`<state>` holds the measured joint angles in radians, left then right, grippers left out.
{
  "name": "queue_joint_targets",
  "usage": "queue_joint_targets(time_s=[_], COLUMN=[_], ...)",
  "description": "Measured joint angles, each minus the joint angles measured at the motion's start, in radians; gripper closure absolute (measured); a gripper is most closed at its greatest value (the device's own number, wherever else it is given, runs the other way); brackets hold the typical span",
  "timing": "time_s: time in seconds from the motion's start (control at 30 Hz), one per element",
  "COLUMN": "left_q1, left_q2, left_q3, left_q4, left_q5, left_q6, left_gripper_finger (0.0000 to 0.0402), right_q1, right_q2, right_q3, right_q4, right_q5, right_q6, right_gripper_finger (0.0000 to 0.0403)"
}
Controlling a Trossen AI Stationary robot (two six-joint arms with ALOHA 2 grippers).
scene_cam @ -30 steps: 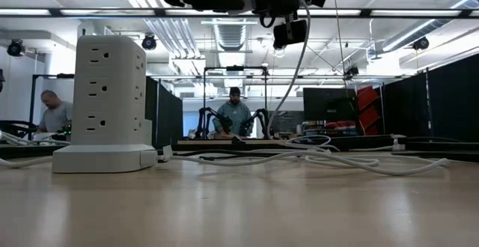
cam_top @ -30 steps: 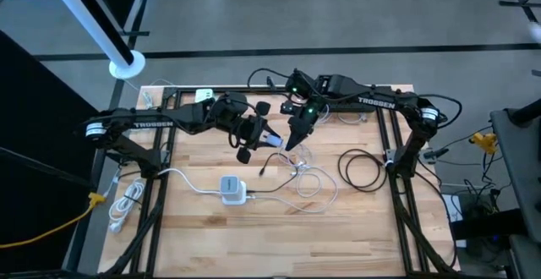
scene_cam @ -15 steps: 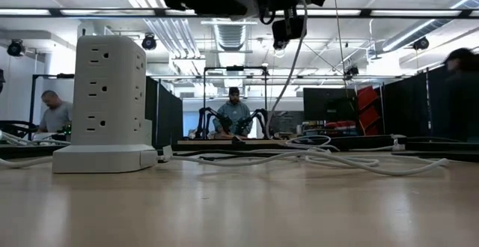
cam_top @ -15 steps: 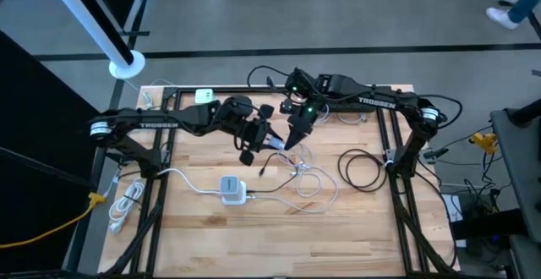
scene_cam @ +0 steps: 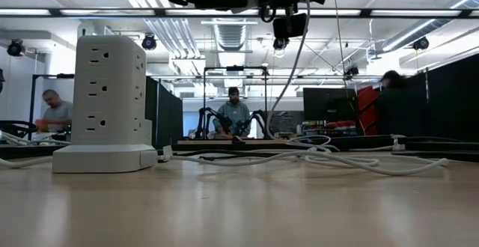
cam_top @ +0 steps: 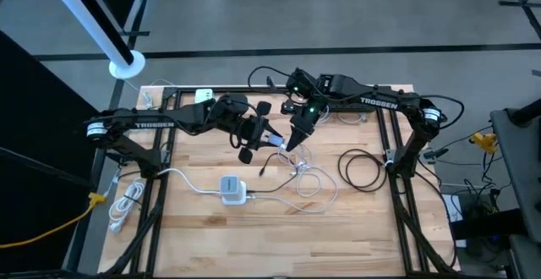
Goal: Insert USB
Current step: Insert the left white charger cable into the purple charger adapter
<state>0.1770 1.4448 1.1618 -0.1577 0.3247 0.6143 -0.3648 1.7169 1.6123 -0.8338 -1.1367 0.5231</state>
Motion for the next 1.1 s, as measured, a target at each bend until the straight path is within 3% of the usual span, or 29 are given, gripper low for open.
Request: queue_joint_targets(time_s=[0.8, 1.1], left_q1=[-0.02, -0.027], left_q2=[0.001, 0.017], left_q3=[0.0, 0.0], left_q4=[0.025, 0.022], left_q5=[0.049, 0.051], left_q6=[0.006, -0.003], left_gripper_finger=[0.0284, 0.0284], right_q1=[-0.001, 0.0], right_q2=[0.0, 0.001], right_q3=[0.0, -0.002], right_q4=[0.003, 0.055], right_q5=[0.007, 0.007], right_q6=[0.016, 0.117], right_gripper_finger=[0.0389, 0.0389])
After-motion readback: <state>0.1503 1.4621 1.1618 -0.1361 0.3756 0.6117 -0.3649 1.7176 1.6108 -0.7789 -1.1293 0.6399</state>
